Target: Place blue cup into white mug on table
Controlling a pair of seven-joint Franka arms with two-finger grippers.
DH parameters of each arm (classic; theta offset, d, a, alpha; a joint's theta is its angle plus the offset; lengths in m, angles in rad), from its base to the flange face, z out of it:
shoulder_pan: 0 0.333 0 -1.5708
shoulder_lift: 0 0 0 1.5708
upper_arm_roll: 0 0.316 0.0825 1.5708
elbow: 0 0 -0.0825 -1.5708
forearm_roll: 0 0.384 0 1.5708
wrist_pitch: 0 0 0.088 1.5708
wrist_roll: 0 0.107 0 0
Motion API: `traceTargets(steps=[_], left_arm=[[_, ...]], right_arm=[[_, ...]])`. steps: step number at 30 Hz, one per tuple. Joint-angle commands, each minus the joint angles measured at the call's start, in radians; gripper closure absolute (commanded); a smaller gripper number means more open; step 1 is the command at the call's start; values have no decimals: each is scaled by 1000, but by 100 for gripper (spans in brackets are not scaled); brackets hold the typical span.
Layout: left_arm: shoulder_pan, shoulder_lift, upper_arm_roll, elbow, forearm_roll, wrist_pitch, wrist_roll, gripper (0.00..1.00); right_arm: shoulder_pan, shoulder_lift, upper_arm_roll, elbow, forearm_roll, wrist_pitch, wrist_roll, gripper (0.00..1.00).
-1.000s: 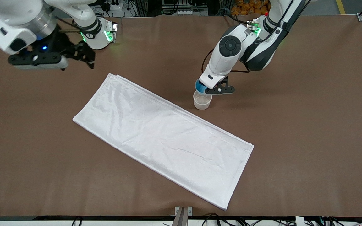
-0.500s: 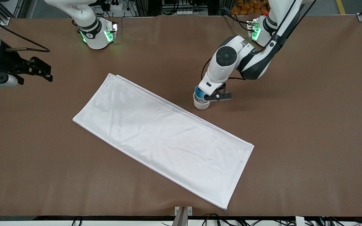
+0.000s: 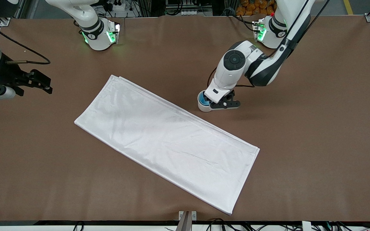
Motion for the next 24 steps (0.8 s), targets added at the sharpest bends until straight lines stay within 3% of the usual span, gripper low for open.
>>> traceTargets(steps=[1,6,15,22,24], left_arm=[[74,-24,7,90,77,-80,28,0],[175,-44,4,145,97,-166,173,0],[318,-125,-3,139,83,-307,452,0],[312,-143,7,135,54,-382,533,0],[289,-151,42,135,53,-413,554,0]], right_arm=[[-1,-38,-20,-43,5,38,-37,0],[-1,-37,-21,-43,5,49,-37,0],[-6,-34,-21,-72,5,91,-37,0],[-6,-27,-21,-70,6,91,-37,0],[-6,-24,-21,-70,6,91,-37,0]])
